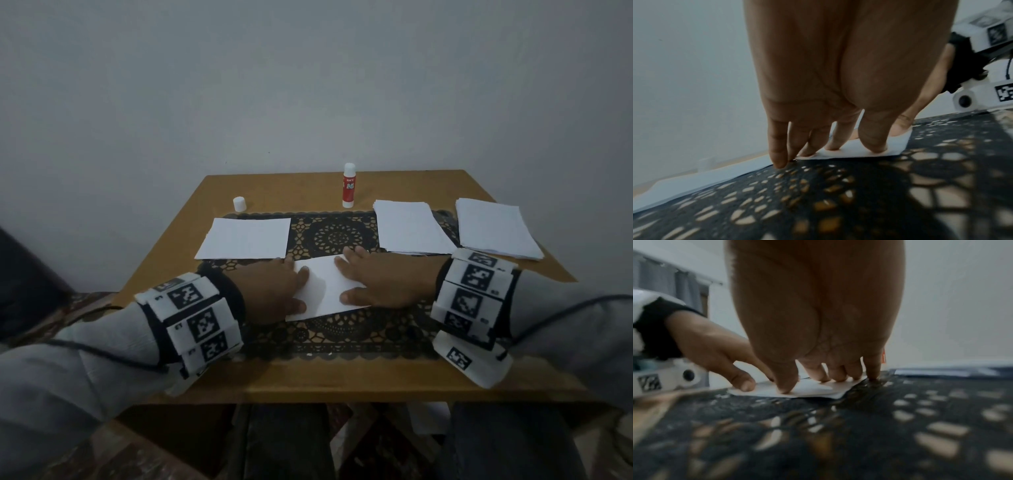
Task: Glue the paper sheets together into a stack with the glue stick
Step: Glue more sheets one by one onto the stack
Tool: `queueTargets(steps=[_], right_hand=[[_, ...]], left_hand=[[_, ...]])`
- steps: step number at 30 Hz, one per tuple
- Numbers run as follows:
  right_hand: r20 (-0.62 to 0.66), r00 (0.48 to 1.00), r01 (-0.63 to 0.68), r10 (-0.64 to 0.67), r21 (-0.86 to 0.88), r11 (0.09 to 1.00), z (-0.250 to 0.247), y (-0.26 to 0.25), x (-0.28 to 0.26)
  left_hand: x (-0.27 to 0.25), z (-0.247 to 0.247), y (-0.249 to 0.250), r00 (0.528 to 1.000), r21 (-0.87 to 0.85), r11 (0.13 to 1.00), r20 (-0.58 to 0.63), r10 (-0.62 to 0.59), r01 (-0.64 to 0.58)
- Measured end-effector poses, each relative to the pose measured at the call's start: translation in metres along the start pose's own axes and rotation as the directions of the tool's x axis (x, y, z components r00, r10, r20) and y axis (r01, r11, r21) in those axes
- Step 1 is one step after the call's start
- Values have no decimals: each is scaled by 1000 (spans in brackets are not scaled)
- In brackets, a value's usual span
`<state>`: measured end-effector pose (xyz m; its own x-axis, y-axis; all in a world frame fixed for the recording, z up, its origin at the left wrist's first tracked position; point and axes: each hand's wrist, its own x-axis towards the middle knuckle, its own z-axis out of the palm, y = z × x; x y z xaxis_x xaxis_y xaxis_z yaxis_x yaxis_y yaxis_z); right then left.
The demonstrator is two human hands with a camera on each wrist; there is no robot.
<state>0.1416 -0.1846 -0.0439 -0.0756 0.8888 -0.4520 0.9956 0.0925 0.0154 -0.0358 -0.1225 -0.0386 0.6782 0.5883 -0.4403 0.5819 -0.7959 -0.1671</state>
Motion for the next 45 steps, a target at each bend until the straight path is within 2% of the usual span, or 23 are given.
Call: queueTargets(steps=[5,11,15,17,20,23,29,31,35,41,45], right_hand=[[12,1000,2,-2,-2,1000,-1,2,1],[19,1000,12,-11,-4,1000,-1,4,2],[9,1000,8,-8,1,1000,0,3,3],[4,1000,8,-8,3,1000,1,4,3],[8,1000,5,-5,14,1000,1,4,4],[16,1000,0,0,17,1000,1,4,3],[26,1000,-13,12,36,999,1,4,4],[40,999,-29,27,55,998,1,2,3],[83,992,-100,96,43,994,1,-8,4],[129,979,-157,160,-31,987,-8,-16,8],[115,981,-157,156,-1,988,-3,-15,6]], left_hand=[[-11,-4,5,992,-51,994,79,101,-97],[3,-3,-2,999,-25,1000,33,2,-2],[-8,-8,13,985,-100,984,80,153,-144],[-12,-11,10,979,-123,978,95,183,-171],[-9,-10,-1,994,-98,991,61,95,-89],[-11,-1,2,997,-38,999,77,13,-10],[-38,3,22,975,-66,980,110,192,-186],[-36,6,16,980,-75,983,100,172,-165],[-26,9,0,995,-35,998,83,58,-55],[-22,9,2,995,-22,999,87,43,-41],[-27,6,7,994,-36,998,94,49,-46]])
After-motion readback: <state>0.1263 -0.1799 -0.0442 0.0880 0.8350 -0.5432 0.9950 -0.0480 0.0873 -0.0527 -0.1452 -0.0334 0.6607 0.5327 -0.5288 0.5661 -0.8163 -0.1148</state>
